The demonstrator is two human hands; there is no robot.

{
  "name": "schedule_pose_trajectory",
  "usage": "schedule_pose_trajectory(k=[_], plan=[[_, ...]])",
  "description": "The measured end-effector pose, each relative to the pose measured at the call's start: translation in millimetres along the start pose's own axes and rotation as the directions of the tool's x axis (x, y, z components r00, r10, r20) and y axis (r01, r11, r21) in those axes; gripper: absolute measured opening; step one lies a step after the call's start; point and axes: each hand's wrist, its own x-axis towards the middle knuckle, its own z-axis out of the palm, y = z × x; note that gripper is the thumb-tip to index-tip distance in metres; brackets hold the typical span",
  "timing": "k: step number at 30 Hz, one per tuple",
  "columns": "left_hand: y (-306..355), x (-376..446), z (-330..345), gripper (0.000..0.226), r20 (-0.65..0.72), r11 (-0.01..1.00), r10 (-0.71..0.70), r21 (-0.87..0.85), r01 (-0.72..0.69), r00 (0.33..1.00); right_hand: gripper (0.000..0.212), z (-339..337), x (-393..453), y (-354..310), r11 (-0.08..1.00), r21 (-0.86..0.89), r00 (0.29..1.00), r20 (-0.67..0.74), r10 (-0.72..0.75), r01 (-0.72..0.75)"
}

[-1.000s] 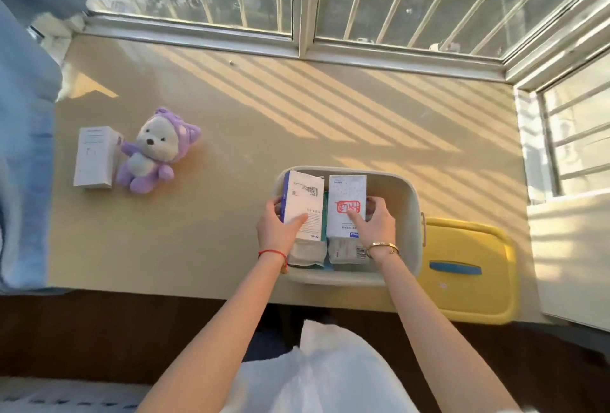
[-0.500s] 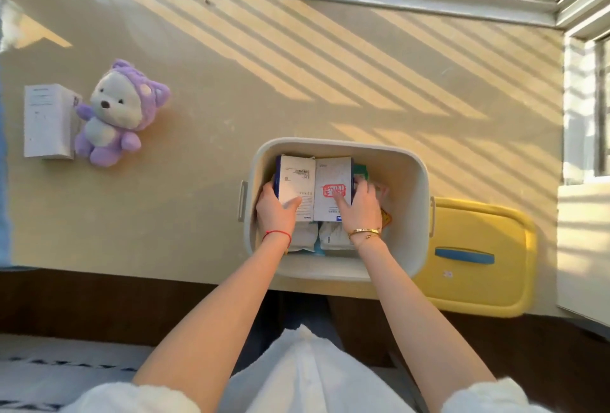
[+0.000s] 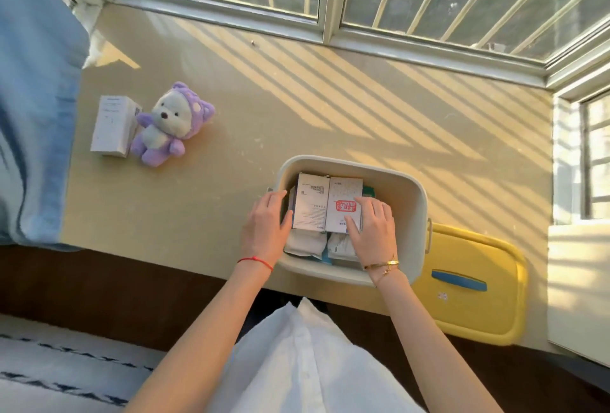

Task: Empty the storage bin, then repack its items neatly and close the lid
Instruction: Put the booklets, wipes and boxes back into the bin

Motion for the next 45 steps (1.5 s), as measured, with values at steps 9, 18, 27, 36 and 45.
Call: schedule_pose_trajectory(k=[9,18,27,36,45], plan=[[-66.9,-41.7,-108.3,0.030,-0.210,0.998,0.005,0.061,0.008,0.978,0.034,-28.0,-8.3,-77.0,0.978,0.007,0.978,-0.014,-0.206,0.207],[-173.5,-44.0,-190.9,0.033,-0.302,0.993,-0.109,0.004,0.116,0.947,0.035,8.7,6.1,-193.4,0.956,0.020,0.957,-0.009,-0.291,0.291],[-309.0,-6.0,-283.2,0.033,-0.263,0.994,-0.108,-0.019,0.107,0.959,0.035,82.1,20.7,-335.9,0.978,0.068,0.980,0.023,-0.198,0.196],[-406.2,75.0,-309.6,0.035,-0.156,0.997,-0.076,-0.014,0.075,0.985,0.033,160.8,91.5,-465.7,0.976,0.218,0.987,0.150,-0.052,0.018],[-463.3,172.7,-261.3,0.035,-0.031,0.990,-0.132,-0.049,0.131,0.991,0.059,263.4,189.8,-514.2,0.975,0.168,0.951,0.297,0.091,-0.146]])
